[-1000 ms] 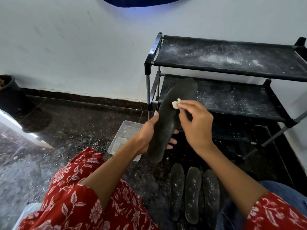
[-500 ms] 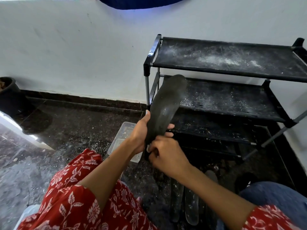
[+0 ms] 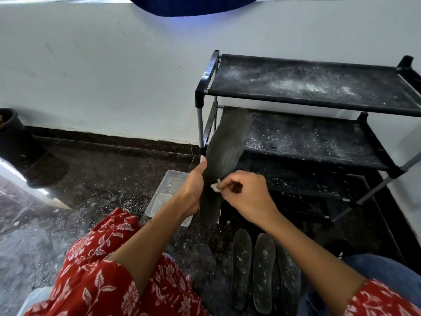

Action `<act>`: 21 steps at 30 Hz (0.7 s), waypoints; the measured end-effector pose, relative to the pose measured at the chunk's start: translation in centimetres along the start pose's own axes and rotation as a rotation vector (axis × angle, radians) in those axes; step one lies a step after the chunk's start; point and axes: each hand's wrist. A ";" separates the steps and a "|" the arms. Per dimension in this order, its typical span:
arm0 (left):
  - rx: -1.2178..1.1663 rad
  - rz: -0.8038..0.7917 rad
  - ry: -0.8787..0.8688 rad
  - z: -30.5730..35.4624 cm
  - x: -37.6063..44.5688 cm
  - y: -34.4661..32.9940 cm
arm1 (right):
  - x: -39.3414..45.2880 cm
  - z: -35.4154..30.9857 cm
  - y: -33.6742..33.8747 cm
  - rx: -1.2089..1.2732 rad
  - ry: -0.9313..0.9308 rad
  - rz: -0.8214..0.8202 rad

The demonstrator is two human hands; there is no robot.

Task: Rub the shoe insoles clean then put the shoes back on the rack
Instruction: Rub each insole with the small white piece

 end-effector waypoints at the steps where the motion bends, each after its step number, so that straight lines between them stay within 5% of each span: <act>1: -0.021 0.000 -0.003 0.0 0.0 -0.1 | -0.2 0.0 -0.5 -0.015 0.036 -0.017; 14: -0.107 -0.087 0.120 -0.6 0.4 0.6 | -1.9 2.3 -1.7 -0.306 -0.062 -0.479; 19: -0.114 -0.065 0.071 -0.6 0.4 0.3 | -1.8 2.3 -0.5 -0.131 -0.114 -0.035; 21: -0.135 -0.052 0.067 -0.8 0.4 -0.1 | -2.1 2.0 -0.7 -0.031 -0.121 0.018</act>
Point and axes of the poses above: each hand's wrist, its own x-axis towards the middle knuckle, its own y-axis out of the back of the hand, z = x × y, and after that the axes turned 1 degree about -y, right-handed
